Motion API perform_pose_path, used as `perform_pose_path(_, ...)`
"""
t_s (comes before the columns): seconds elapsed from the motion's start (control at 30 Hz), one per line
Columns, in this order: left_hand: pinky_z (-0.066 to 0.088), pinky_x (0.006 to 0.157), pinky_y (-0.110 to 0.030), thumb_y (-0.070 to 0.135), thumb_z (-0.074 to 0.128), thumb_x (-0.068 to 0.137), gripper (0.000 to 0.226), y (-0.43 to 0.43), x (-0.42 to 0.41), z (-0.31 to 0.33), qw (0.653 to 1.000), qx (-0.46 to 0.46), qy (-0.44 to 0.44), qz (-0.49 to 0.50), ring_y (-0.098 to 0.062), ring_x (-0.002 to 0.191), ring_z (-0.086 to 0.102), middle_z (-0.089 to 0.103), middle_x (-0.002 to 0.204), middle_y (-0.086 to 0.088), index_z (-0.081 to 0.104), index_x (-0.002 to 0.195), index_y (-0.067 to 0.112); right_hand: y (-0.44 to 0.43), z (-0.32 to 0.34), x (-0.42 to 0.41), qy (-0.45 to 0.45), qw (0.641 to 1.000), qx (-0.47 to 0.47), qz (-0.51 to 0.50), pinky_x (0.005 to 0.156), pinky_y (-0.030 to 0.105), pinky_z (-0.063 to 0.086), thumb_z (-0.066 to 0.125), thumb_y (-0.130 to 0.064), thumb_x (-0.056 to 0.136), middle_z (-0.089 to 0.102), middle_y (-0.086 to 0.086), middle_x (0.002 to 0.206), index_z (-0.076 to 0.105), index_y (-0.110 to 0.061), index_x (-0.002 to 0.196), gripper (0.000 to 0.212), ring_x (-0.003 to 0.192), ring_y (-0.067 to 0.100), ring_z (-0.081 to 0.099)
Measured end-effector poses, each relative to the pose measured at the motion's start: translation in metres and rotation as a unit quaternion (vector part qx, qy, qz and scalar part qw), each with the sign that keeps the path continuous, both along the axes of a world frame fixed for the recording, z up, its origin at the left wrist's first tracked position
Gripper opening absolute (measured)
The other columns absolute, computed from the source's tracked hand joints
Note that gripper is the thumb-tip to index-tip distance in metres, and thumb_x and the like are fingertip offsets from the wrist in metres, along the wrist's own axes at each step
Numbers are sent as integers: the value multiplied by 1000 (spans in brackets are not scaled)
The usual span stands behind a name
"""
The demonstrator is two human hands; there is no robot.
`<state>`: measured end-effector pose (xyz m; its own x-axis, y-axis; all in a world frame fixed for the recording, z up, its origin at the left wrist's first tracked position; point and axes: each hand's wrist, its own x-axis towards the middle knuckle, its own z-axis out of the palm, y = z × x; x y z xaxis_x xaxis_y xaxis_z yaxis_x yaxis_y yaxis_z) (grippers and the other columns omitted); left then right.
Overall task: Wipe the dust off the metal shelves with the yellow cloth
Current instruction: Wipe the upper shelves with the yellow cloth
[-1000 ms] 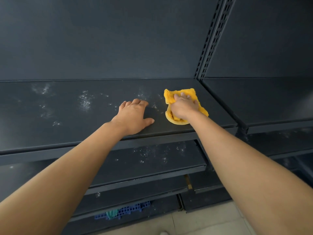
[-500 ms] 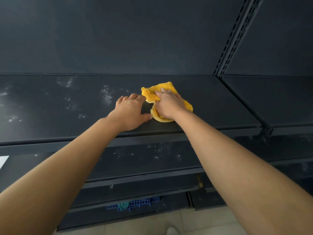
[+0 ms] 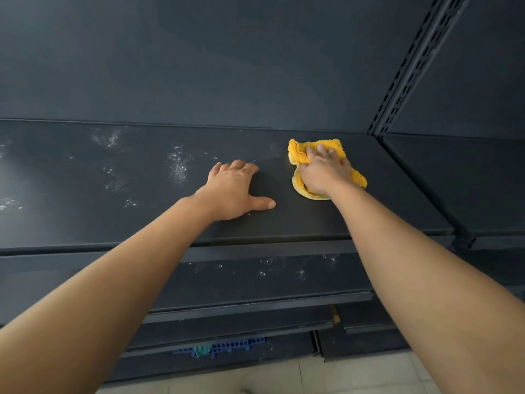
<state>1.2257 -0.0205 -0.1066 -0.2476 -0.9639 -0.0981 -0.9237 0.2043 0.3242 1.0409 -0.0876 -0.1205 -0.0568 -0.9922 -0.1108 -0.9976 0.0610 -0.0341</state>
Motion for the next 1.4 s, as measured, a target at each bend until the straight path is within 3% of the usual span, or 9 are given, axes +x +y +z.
perform_pose_path(0.23,3,117,-38,61,59,76,87,-15,12,3,1000,12,3,18,-24,141,19,27,150,-3,24,145,22,-39,0,27,-20,998,8,59,117,50,1,19,-39,99,1,1,161,9,-22,152,56,147,28,-1)
perform_pose_path(0.43,10,115,-36,58,60,78,80,-5,33,4,999,-18,5,49,-24,138,23,31,148,-3,29,143,22,-44,3,72,-47,990,20,135,118,48,0,22,-31,97,2,-1,161,13,-25,152,56,147,26,0)
perform_pose_path(0.67,9,118,-40,60,54,80,78,18,77,5,996,-44,-11,74,-25,138,25,31,149,-4,27,144,23,-4,6,136,-95,964,16,249,117,41,13,27,-19,97,13,-9,159,26,-35,148,53,147,20,11)
perform_pose_path(0.73,10,118,-40,59,54,81,78,24,83,7,996,-49,-12,67,-25,138,26,31,149,-3,27,144,23,10,11,137,-143,961,27,235,114,36,22,31,-14,98,20,-10,157,33,-39,145,53,145,19,19)
perform_pose_path(0.83,8,118,-40,57,54,83,76,34,88,11,998,-48,-12,45,-25,139,25,30,149,-4,26,144,22,32,19,129,-176,964,19,197,102,36,39,33,-11,98,34,1,152,43,-40,139,51,134,27,39)
perform_pose_path(1.1,6,118,-40,56,51,85,76,53,97,7,999,-35,-24,2,-27,139,25,29,150,-6,24,145,18,69,19,88,-159,986,-37,26,97,40,45,31,-7,96,50,8,139,48,-27,137,48,120,32,50)
perform_pose_path(1.17,7,118,-41,56,50,86,76,56,100,5,999,-39,-28,-2,-27,138,26,29,150,-7,24,145,17,76,15,99,-124,991,-45,17,99,41,43,31,-9,97,45,5,143,44,-24,140,47,124,29,47)
perform_pose_path(1.23,8,118,-41,56,49,86,75,59,106,4,999,-41,-32,-6,-28,138,26,29,150,-6,24,145,18,81,13,114,-90,995,-37,20,107,43,36,31,-12,98,31,3,153,37,-21,144,47,138,28,32)
perform_pose_path(1.4,11,117,-41,56,51,85,73,66,127,1,998,-46,-32,-2,-27,137,28,32,147,-6,27,144,20,87,12,169,-88,994,3,63,117,46,17,33,-19,97,11,4,160,26,-19,148,52,146,29,9)
